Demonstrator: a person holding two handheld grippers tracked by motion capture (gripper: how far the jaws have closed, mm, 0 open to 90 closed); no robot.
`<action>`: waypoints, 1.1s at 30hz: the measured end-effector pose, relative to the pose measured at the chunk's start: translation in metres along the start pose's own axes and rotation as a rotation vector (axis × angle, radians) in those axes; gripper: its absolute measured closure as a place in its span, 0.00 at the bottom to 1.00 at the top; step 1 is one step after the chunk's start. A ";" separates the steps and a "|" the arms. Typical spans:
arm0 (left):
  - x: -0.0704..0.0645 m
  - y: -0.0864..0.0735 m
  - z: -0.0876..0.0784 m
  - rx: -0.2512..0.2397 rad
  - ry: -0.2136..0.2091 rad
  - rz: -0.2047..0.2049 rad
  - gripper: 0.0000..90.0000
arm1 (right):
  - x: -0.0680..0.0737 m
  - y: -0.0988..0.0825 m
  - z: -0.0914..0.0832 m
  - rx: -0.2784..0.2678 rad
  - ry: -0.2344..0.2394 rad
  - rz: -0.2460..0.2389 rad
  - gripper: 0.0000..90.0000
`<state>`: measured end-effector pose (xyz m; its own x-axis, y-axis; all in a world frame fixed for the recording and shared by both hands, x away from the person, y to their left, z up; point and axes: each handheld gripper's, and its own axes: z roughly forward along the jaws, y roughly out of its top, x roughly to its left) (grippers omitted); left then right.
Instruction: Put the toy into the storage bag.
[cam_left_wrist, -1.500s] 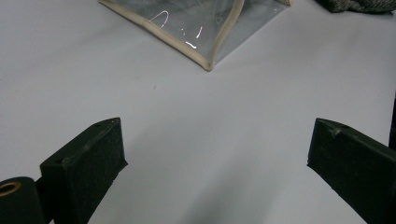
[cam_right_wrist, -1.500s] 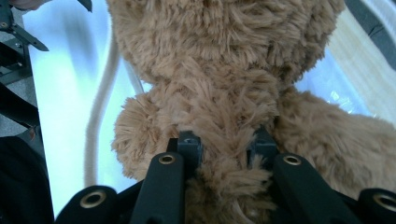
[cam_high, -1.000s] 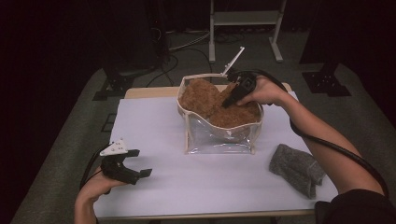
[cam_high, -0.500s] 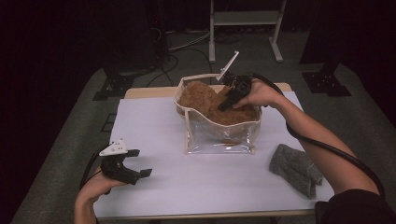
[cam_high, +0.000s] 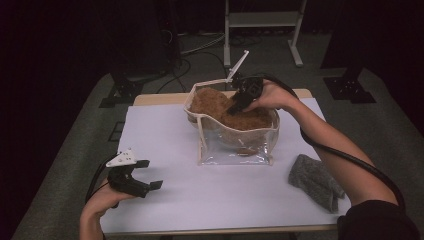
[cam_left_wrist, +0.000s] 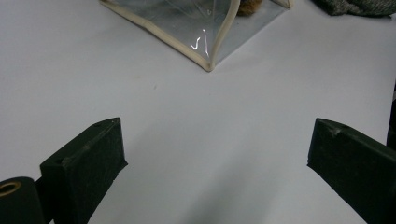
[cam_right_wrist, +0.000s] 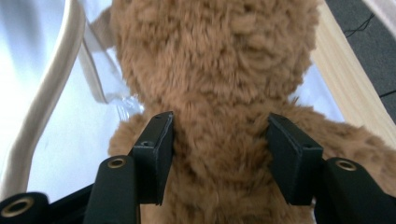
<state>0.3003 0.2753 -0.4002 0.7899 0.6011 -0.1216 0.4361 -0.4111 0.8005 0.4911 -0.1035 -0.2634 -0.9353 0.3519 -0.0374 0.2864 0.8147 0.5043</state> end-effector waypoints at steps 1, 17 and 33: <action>0.000 0.000 0.000 0.000 0.000 -0.001 0.03 | -0.001 0.001 0.001 -0.003 0.000 0.005 0.51; 0.000 -0.003 -0.002 -0.003 0.002 -0.008 0.03 | -0.001 -0.011 0.028 0.135 -0.012 0.010 0.85; -0.002 -0.003 -0.003 0.006 0.009 -0.005 0.03 | -0.009 -0.006 -0.004 -0.032 -0.008 0.056 0.69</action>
<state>0.2962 0.2774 -0.4006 0.7839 0.6092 -0.1198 0.4423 -0.4125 0.7964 0.4969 -0.1135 -0.2626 -0.9160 0.4008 -0.0154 0.3316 0.7783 0.5332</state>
